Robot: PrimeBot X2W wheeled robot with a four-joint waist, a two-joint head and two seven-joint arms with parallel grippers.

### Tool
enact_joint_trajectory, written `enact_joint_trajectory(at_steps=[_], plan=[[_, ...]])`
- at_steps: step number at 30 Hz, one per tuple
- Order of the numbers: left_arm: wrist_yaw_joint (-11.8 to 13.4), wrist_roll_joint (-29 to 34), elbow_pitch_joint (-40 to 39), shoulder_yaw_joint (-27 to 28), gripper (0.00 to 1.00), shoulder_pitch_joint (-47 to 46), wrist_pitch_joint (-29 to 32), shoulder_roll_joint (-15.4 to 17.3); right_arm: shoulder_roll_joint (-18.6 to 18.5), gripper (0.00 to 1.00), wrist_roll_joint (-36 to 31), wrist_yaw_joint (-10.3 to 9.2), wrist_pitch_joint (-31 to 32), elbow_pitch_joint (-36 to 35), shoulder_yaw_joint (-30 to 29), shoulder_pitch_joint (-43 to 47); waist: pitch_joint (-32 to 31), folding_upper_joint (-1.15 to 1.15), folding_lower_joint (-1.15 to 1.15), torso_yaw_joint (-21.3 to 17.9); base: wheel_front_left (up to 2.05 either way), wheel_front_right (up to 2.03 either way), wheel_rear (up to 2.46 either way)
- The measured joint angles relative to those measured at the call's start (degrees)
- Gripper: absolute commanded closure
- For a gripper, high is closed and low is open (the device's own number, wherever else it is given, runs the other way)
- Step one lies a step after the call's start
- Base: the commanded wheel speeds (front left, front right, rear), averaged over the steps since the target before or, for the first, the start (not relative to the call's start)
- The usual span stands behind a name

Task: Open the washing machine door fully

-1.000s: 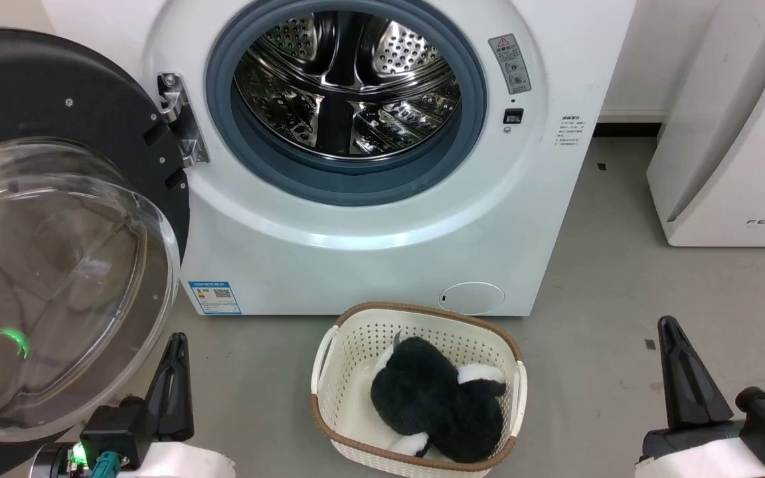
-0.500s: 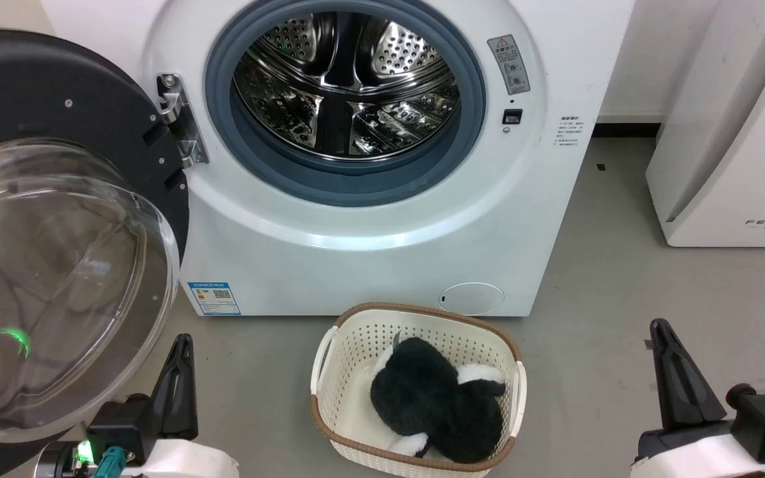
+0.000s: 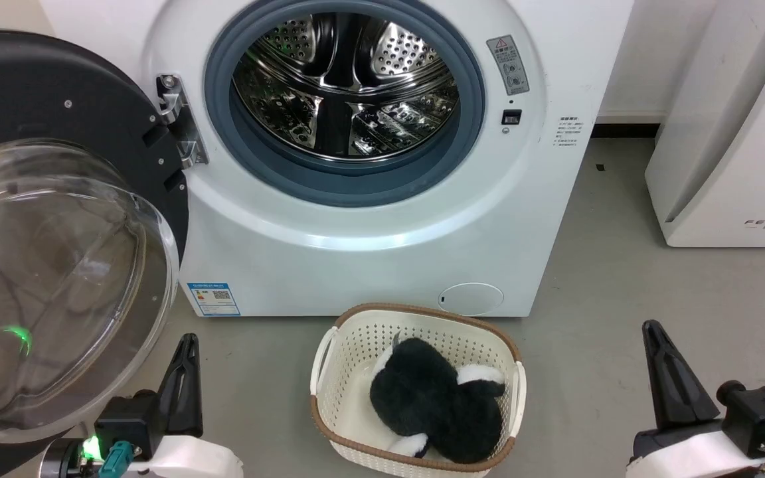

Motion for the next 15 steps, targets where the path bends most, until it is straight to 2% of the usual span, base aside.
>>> enact_joint_trajectory(at_steps=[15], plan=[[0.42, 0.43, -0.27, -0.56, 1.0, -0.07, 1.76, 0.01, 0.0, 1.0, -0.67, 0.0, 1.79, 0.37, 0.43, -0.15, -0.07, 0.0, 0.0, -0.08, 0.0, 0.0, 0.0]])
